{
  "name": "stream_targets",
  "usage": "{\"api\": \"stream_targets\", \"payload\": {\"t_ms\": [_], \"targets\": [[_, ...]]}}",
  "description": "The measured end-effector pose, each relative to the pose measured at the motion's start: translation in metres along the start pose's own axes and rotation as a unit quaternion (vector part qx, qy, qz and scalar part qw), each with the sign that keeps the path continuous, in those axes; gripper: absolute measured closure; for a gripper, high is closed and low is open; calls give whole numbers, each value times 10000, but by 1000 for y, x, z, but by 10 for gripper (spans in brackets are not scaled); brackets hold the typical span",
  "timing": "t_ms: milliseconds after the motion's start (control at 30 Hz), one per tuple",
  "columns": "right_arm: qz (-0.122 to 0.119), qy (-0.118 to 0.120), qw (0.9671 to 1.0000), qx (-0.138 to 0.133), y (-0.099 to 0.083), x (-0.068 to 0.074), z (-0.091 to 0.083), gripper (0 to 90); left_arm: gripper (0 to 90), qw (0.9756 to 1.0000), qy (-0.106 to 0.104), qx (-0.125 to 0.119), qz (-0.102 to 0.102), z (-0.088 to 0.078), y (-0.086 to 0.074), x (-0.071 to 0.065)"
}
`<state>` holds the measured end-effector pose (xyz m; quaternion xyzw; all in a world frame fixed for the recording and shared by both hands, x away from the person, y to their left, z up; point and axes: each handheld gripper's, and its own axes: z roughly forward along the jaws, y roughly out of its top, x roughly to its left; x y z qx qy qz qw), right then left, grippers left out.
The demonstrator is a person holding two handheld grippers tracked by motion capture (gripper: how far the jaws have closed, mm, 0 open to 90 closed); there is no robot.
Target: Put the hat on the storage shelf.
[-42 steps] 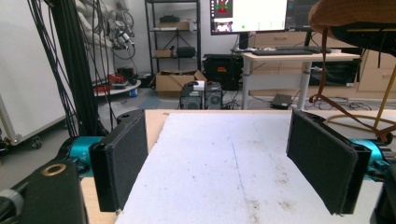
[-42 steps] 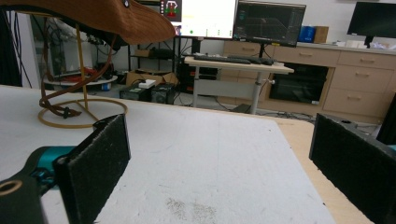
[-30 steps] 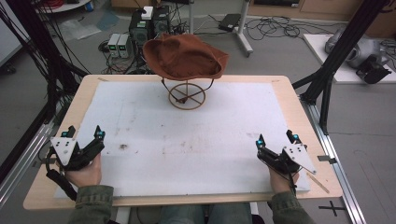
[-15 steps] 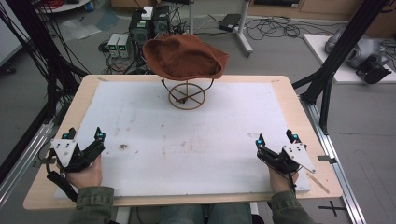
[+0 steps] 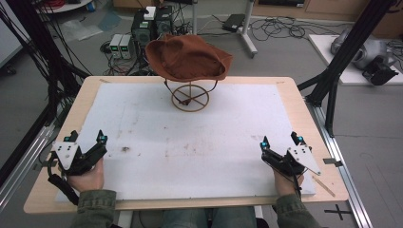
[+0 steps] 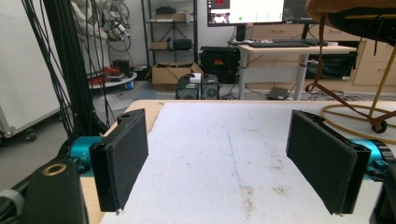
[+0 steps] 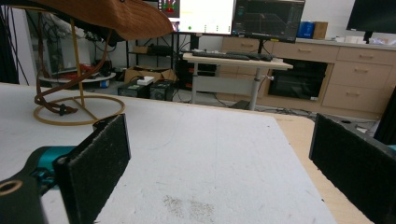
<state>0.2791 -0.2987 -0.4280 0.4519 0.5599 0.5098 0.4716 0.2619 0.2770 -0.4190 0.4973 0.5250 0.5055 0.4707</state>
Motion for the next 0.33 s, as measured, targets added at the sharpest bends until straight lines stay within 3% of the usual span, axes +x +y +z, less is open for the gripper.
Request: {"api": "stream_targets", "payload": {"t_ms": [333], "targets": [[-23,-10,10000,-7,-1,-1,2,49,212,10000,-25,51,-13,2,-2,0]]}}
